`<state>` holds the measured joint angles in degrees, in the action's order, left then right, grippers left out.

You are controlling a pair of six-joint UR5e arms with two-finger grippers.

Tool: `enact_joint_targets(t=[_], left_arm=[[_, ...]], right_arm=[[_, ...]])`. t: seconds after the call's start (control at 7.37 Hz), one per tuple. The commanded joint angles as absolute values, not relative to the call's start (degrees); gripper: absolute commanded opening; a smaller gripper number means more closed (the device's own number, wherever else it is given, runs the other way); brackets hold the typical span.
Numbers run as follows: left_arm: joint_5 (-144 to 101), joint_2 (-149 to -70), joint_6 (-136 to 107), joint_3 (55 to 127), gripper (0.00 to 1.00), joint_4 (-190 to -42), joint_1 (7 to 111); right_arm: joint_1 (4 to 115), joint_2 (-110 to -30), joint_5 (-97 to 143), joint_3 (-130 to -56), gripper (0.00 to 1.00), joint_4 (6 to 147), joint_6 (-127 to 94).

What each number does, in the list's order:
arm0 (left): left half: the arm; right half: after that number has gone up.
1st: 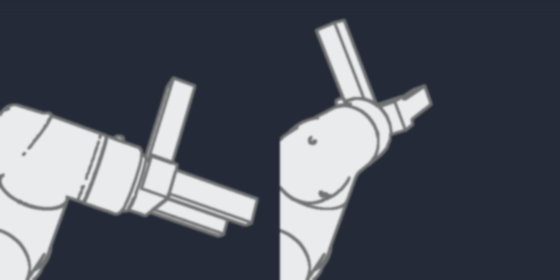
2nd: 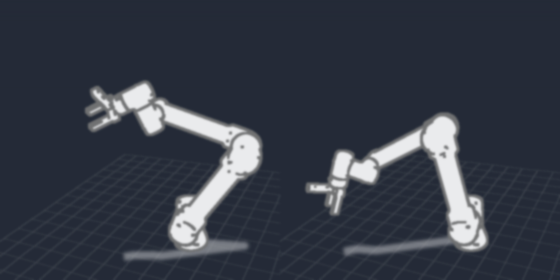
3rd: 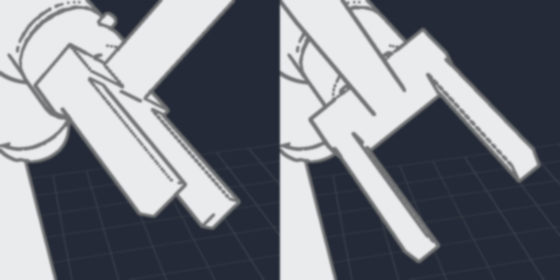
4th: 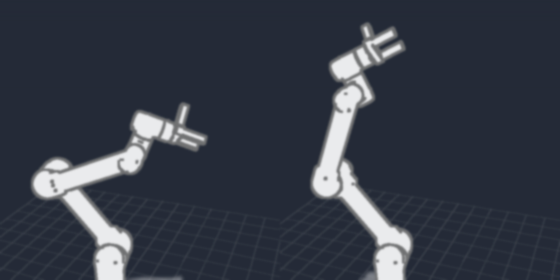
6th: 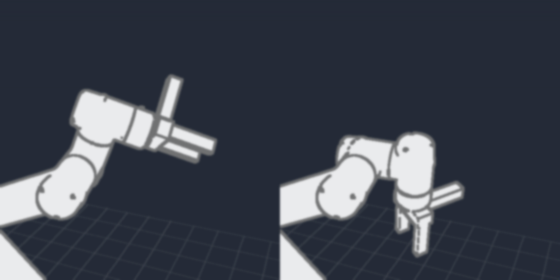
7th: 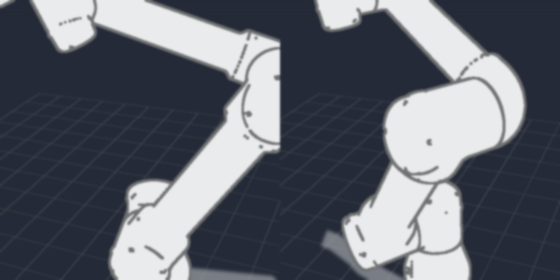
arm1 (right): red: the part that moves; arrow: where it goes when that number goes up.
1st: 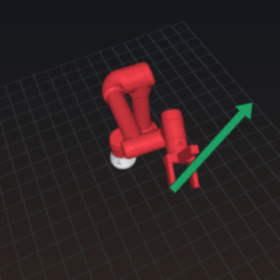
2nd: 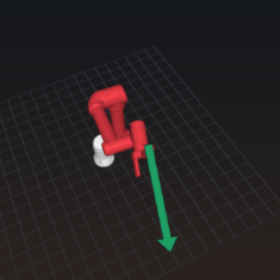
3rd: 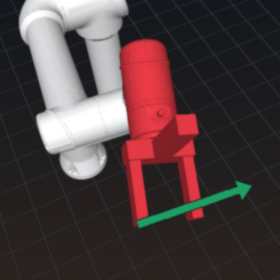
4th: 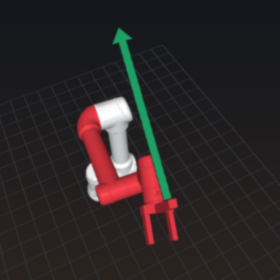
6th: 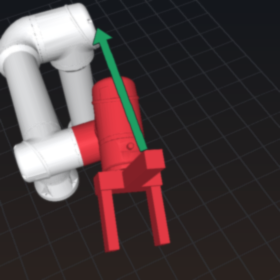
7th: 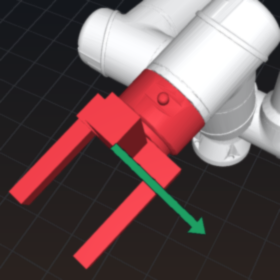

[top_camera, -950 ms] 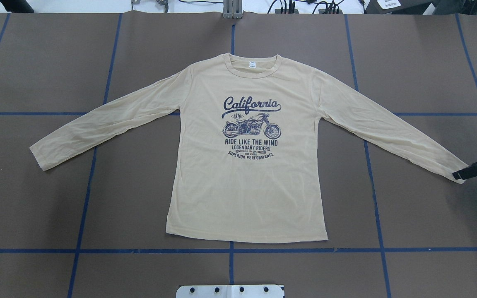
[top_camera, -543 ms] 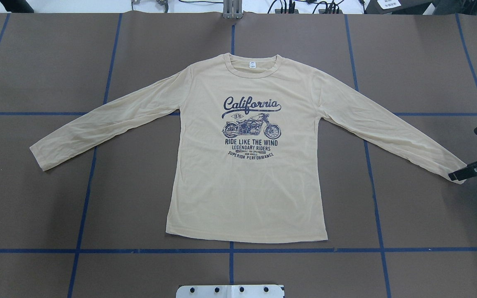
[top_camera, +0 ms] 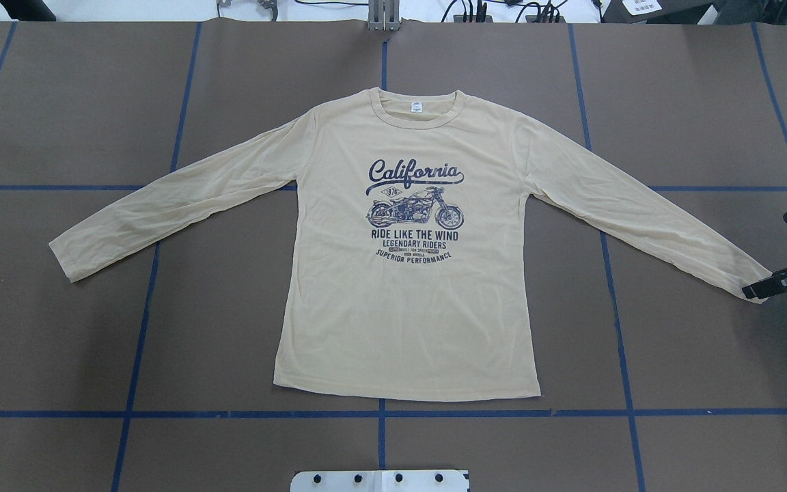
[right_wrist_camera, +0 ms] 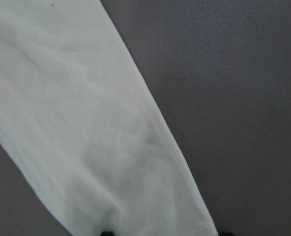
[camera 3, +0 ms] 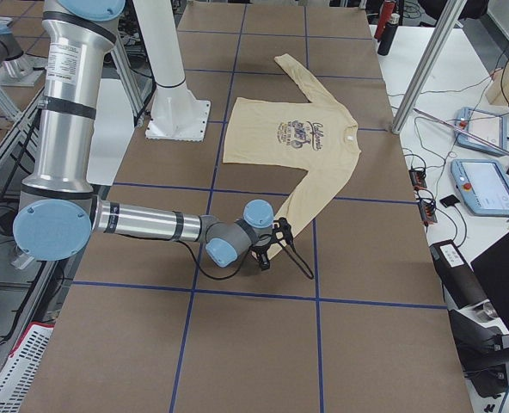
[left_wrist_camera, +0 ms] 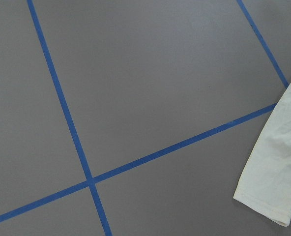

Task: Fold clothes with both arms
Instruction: 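Close the right gripper on the sleeve cuff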

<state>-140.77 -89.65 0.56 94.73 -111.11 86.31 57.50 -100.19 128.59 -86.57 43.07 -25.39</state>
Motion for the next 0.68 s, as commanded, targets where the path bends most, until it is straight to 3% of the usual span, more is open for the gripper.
enact_joint_targets(t=[0.0,0.27,0.41,0.54], left_arm=[[-140.8,-89.65,0.62,94.75,1.0,-111.09,86.31],[-140.8,-89.65,0.62,94.75,1.0,-111.09,86.31],[-140.8,-89.65,0.62,94.66,1.0,-111.09,86.31],[-140.8,-89.65,0.62,94.75,1.0,-111.09,86.31]], right_arm=[[57.66,-100.37,129.02,-87.18,0.26,42.98,-25.31],[58.27,-100.37,130.68,-88.85,0.25,43.07,-25.4],[58.88,-100.37,131.39,-89.29,0.18,43.07,-25.4],[59.15,-100.37,131.66,-89.64,0.0,43.07,-25.4]])
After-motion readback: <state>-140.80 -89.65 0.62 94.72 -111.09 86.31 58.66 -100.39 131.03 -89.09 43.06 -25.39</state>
